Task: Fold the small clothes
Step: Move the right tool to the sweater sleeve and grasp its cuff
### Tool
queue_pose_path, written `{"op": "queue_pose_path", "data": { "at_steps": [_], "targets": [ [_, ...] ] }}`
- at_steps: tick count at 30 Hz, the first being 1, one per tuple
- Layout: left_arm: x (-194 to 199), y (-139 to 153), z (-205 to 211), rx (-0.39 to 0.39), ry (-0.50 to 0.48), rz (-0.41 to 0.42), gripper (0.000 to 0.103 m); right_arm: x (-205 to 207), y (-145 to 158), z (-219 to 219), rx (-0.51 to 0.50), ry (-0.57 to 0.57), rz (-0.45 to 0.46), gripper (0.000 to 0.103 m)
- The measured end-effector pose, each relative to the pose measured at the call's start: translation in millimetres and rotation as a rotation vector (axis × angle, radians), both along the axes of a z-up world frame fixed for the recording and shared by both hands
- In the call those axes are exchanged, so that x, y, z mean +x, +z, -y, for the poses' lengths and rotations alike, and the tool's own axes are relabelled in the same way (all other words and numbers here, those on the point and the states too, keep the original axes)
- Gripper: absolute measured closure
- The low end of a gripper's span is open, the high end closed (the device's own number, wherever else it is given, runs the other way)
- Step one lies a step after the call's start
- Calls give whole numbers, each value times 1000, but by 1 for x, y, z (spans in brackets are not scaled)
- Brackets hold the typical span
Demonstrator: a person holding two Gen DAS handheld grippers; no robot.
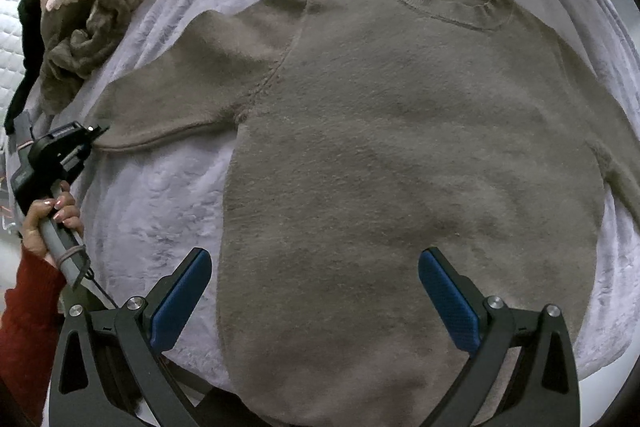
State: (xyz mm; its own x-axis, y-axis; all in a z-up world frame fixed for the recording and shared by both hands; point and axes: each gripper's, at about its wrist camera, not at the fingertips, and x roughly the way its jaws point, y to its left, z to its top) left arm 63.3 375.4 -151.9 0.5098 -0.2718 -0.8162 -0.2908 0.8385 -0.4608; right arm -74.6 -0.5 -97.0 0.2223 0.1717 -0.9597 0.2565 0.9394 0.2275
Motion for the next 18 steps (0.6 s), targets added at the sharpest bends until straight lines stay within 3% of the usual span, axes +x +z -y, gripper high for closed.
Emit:
{"op": "queue_pose_path", "data": {
  "at_steps": [6,10,14,18],
  "targets": [
    [-1,77,56,18,-131,200,95,-5,13,31,21,-15,66,0],
    [-1,117,139,57,-281,278,95,-5,18,67,18,-47,76,0],
    [-1,125,234,23,-434,296,95,-13,16,114,22,-113,92,0],
    [-8,100,334,20,-590,248,95,-28,-3,166,24,-200,66,0]
  ]
}}
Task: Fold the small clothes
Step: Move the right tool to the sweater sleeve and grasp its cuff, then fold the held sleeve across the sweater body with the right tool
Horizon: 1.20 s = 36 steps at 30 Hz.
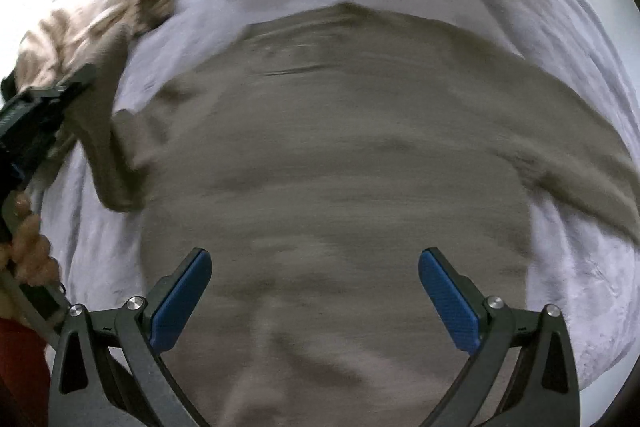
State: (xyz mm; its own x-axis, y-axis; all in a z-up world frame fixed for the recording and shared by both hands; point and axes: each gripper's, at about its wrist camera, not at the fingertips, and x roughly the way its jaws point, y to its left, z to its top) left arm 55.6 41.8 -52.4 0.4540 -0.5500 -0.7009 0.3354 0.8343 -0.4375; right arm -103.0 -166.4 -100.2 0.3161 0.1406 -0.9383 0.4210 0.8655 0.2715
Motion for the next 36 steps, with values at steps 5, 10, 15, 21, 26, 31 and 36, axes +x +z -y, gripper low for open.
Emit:
{"op": "queue_pose_path", "data": {
  "at_steps": [5,10,15,21,26,31,36],
  "targets": [
    [-27,-53,90,131,-150,-62,95,-23,-28,47,-1,-96,-51,0],
    [-43,-80,109,269,-161,-110,43,-33,-43,72,-12,-118,-94,0],
    [-68,-50,57,285,-104,-73,42,-2,-24,60,-107,-19,-34,0],
    [-53,-40,-52,353,112,-102,41,83,9,-28,-387,375,145,0],
    [-31,-82,-97,391,208,-240,41,131,-36,-110,-767,725,131,5],
    [-37,-90,-103,360,209,-245,41,143,-29,-68,-626,574,138,71],
    [-38,-87,-104,321,191,-263,41,107,-23,70,-78,12,186,44]
  ]
}}
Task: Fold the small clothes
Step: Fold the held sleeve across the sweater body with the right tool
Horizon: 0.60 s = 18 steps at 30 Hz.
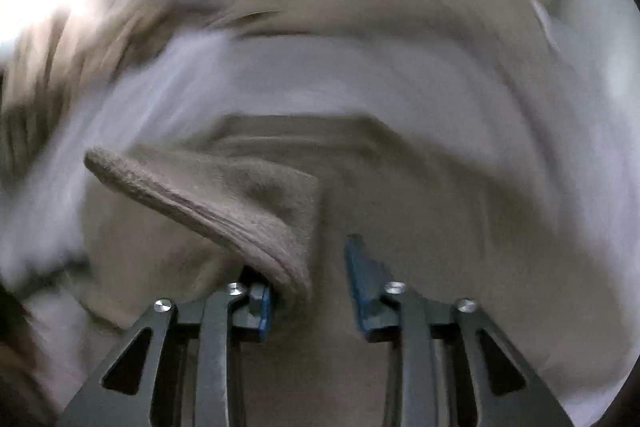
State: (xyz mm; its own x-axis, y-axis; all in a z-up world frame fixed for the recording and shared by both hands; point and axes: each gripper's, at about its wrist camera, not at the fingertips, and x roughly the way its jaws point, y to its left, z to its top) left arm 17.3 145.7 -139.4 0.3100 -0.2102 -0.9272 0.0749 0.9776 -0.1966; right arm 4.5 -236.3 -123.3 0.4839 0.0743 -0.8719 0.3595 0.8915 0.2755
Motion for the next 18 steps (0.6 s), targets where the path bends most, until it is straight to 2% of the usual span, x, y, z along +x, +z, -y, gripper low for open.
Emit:
{"op": "queue_pose_path", "data": {
  "at_steps": [1,2,4,7,11,12,14,15,18],
  "targets": [
    [0,2,0,-13,-1,1,41,-11,-13,24,127,-83,-26,25],
    [1,5,0,-28,-4,6,41,-23,-25,44,229,-165,-49,24],
    [4,10,1,-42,-11,16,41,-50,-40,73,366,-283,-38,24],
    [9,7,10,-36,-33,1,41,-64,-40,87,423,-320,-5,24],
    [31,7,20,2,-9,-14,41,-65,-46,92,430,-365,-24,24],
    [29,9,21,3,-4,-8,41,-63,-49,93,436,-377,-31,29],
    [20,15,20,17,-4,8,41,-62,-52,95,437,-372,-36,64],
    [18,17,16,28,-10,11,41,-60,-52,95,419,-352,-53,92],
    [5,23,4,60,-24,17,41,-63,-49,103,349,-355,-60,93]
  ]
}}
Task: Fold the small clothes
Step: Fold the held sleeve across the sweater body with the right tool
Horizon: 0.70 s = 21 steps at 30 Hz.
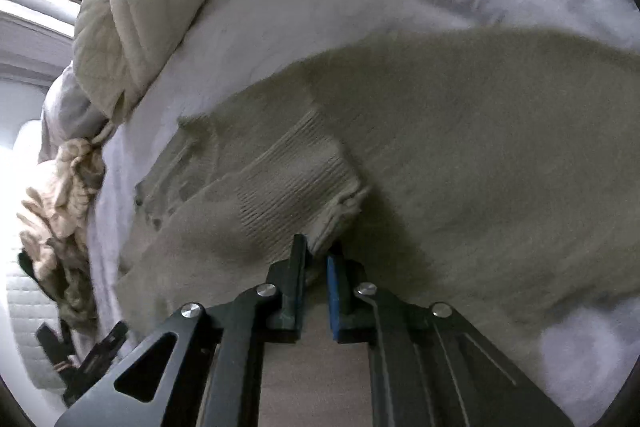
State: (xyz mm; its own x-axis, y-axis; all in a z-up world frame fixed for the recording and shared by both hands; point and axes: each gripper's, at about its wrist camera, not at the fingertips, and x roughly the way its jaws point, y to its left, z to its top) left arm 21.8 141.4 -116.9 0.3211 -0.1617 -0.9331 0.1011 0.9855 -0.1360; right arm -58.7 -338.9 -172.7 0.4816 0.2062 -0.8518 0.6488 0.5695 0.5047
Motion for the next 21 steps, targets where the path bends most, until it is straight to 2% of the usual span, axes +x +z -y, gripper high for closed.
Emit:
{"op": "queue_pose_path", "data": {
  "at_steps": [3,5,7,10,14,17,18,19,20,21],
  "targets": [
    [1,-1,-17,5,8,-21,41,-15,-6,18,0,-70,-26,92],
    [2,-5,-27,-10,11,-47,41,-21,-8,20,60,-70,-5,78],
    [-5,-5,-28,-22,-3,-62,41,-21,-2,11,61,-13,4,39],
    [-17,-6,-25,-29,-27,-77,41,-26,6,-6,76,30,32,36],
    [-20,0,-9,-49,-50,-70,41,-22,-2,-14,188,-16,68,36],
    [-19,-4,-2,-43,-48,-70,41,-6,-6,-18,226,-45,108,36],
    [-17,-7,0,-28,-51,-70,41,-3,-9,-18,226,-47,98,37],
    [-17,-12,3,0,-60,-70,41,6,-14,-21,219,-51,77,58],
    [-13,-16,8,24,-71,-72,41,9,-17,-21,209,-51,46,85],
    [-15,-18,9,35,-84,-70,41,10,-19,-22,207,-48,21,96]
  ]
}}
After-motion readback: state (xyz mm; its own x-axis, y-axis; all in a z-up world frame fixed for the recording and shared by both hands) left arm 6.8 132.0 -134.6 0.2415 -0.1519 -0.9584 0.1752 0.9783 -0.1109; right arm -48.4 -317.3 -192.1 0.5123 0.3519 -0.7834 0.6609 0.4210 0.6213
